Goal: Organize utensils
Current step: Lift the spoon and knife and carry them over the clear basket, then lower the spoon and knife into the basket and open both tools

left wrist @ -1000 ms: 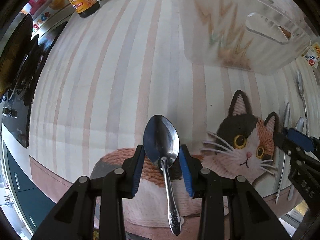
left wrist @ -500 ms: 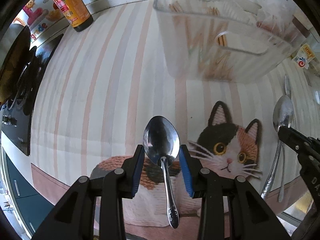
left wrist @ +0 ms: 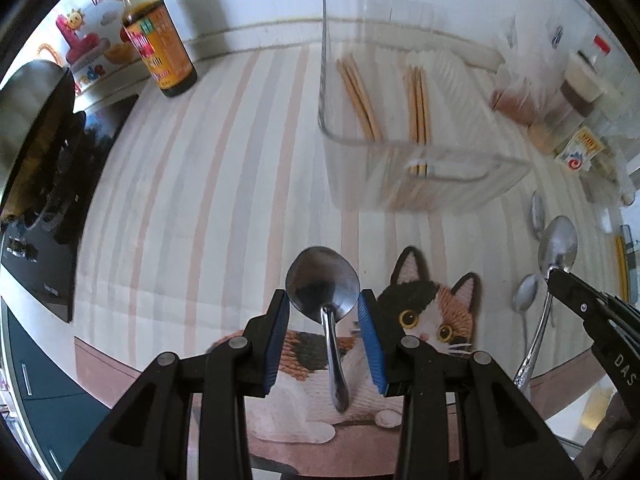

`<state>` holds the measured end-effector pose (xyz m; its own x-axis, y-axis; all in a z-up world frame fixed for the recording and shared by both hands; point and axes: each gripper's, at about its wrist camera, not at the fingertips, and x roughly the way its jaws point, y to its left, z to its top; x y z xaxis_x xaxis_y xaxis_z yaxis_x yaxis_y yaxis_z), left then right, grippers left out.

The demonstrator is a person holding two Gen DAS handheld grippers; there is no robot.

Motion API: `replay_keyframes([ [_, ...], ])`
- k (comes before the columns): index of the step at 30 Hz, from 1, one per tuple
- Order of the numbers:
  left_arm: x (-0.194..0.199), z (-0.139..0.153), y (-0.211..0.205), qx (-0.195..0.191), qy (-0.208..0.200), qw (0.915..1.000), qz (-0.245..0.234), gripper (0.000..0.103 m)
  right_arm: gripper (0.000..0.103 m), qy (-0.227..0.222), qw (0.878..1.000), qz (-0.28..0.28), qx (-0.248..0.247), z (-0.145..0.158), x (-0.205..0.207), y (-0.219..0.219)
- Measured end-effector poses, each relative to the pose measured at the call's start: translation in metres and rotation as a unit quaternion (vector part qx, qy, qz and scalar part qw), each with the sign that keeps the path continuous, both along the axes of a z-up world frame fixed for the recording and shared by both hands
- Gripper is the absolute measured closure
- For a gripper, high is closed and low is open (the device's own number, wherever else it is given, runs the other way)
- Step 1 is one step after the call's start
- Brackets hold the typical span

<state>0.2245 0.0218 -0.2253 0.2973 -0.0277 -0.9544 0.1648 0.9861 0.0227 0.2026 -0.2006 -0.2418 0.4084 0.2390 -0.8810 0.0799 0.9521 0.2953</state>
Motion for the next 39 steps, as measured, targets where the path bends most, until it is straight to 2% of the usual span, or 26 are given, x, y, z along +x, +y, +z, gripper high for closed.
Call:
replay_keyframes([
  [8,0.002,0.061,0.009,-0.010,-0.049,0.9988,0.001,0.071,0.101,-0.049,0.999,0.001,0.018,0.045,0.012,-0.004],
  [12,0.010,0.104,0.011,-0.022,-0.088,0.9959,0.002,0.071,0.101,-0.073,0.997,0.008,0.028,0.071,0.025,-0.006],
  [16,0.031,0.150,0.004,-0.044,-0.121,0.9916,-0.006,0.071,0.101,-0.100,0.994,0.016,0.039,0.101,0.055,-0.008],
  [21,0.077,0.180,-0.013,-0.064,-0.134,0.9885,-0.027,0.071,0.101,-0.102,0.993,0.023,0.048,0.118,0.109,-0.012],
  [24,0.111,0.173,-0.024,-0.063,-0.120,0.9900,-0.038,0.071,0.101,-0.082,0.995,0.024,0.051,0.109,0.146,-0.014],
  [28,0.154,0.135,-0.040,-0.054,-0.071,0.9948,-0.048,0.071,0.101,-0.044,0.998,0.030,0.044,0.081,0.187,-0.010],
  [32,0.180,0.095,-0.048,-0.047,-0.016,0.9978,-0.044,0.070,0.101,-0.006,0.999,0.040,0.028,0.050,0.211,-0.001],
  [35,0.184,0.085,-0.048,-0.045,-0.003,0.9983,-0.037,0.070,0.099,0.041,0.998,0.040,0.022,0.028,0.223,-0.001],
  [37,0.180,0.086,-0.047,-0.041,-0.012,0.9985,-0.033,0.062,0.090,0.050,0.998,0.033,0.024,0.024,0.224,-0.006],
  [38,0.178,0.088,-0.046,-0.041,-0.015,0.9986,-0.029,0.049,0.077,0.048,0.998,0.030,0.028,0.025,0.223,-0.009],
  [39,0.175,0.089,-0.044,-0.041,-0.020,0.9986,-0.025,0.043,0.067,0.047,0.998,0.027,0.029,0.026,0.221,-0.012],
])
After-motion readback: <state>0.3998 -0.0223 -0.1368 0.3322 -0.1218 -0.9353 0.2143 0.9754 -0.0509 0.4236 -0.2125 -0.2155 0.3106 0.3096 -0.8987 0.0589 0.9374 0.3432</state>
